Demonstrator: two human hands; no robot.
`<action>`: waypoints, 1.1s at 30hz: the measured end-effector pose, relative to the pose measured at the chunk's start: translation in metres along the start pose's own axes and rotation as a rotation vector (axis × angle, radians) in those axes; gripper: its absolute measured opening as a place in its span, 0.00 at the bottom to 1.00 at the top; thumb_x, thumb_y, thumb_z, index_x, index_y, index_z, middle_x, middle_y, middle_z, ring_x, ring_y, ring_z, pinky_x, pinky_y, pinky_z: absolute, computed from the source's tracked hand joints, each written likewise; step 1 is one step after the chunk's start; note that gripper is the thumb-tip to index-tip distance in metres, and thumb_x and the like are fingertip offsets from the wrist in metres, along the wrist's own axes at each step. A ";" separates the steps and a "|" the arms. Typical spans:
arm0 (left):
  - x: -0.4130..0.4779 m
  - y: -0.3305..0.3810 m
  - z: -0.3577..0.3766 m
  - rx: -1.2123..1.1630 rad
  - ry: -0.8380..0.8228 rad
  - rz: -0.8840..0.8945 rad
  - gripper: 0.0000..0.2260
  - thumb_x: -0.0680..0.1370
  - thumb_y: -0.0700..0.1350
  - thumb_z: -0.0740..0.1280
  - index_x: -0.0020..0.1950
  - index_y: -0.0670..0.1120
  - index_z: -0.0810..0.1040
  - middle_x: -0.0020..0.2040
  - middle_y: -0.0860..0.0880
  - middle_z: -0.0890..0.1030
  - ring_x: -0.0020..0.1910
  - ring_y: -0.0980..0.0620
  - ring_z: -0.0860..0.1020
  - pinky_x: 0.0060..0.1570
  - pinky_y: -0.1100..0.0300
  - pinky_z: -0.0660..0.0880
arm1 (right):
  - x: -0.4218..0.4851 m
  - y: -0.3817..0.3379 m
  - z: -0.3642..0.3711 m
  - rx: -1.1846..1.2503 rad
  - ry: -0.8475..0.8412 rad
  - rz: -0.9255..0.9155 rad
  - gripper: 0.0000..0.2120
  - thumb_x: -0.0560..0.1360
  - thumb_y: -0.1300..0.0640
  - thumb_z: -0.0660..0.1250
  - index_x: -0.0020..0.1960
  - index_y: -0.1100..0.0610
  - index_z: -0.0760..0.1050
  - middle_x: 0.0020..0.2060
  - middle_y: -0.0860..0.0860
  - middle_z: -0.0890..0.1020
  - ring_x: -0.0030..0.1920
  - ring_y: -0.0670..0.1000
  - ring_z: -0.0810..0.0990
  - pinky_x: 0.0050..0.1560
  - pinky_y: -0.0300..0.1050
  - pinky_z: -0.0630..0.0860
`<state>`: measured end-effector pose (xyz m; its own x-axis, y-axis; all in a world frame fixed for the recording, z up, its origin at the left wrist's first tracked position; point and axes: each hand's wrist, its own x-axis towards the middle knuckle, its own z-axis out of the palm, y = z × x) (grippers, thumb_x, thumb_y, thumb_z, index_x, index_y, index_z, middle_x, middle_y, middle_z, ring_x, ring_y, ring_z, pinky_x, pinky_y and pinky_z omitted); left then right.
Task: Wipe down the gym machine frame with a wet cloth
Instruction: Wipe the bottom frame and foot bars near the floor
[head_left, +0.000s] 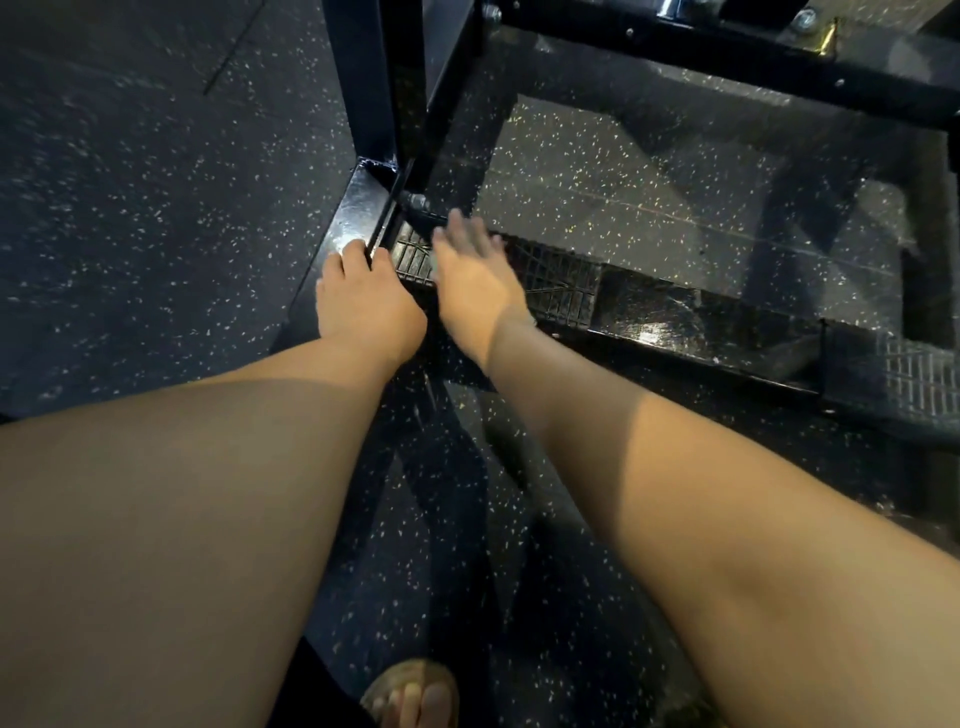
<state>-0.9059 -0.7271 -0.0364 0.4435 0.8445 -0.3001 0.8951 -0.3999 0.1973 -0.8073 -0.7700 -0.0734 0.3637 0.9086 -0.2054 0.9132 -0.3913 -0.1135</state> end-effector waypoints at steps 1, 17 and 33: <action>-0.001 0.000 0.000 -0.006 0.002 -0.004 0.25 0.78 0.43 0.58 0.75 0.42 0.58 0.77 0.44 0.53 0.75 0.43 0.50 0.72 0.49 0.52 | -0.004 -0.007 0.003 -0.026 0.013 -0.098 0.31 0.80 0.62 0.55 0.78 0.59 0.43 0.77 0.58 0.43 0.77 0.59 0.43 0.75 0.53 0.44; 0.001 -0.003 -0.010 -0.168 0.045 0.011 0.21 0.76 0.39 0.57 0.70 0.43 0.68 0.70 0.44 0.67 0.69 0.43 0.64 0.65 0.49 0.63 | 0.024 -0.006 -0.001 0.047 0.007 -0.098 0.30 0.81 0.57 0.57 0.78 0.58 0.47 0.78 0.54 0.46 0.77 0.54 0.44 0.75 0.49 0.43; -0.027 0.116 0.034 -0.163 -0.134 0.478 0.20 0.80 0.43 0.56 0.73 0.46 0.65 0.72 0.47 0.65 0.71 0.46 0.60 0.68 0.51 0.61 | -0.099 0.120 0.013 0.229 0.108 0.220 0.27 0.76 0.69 0.61 0.73 0.59 0.61 0.75 0.56 0.58 0.75 0.58 0.54 0.72 0.50 0.57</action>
<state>-0.8122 -0.8088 -0.0368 0.8126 0.5239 -0.2553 0.5768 -0.6600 0.4814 -0.7364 -0.9091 -0.0795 0.5762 0.8042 -0.1461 0.7502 -0.5913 -0.2959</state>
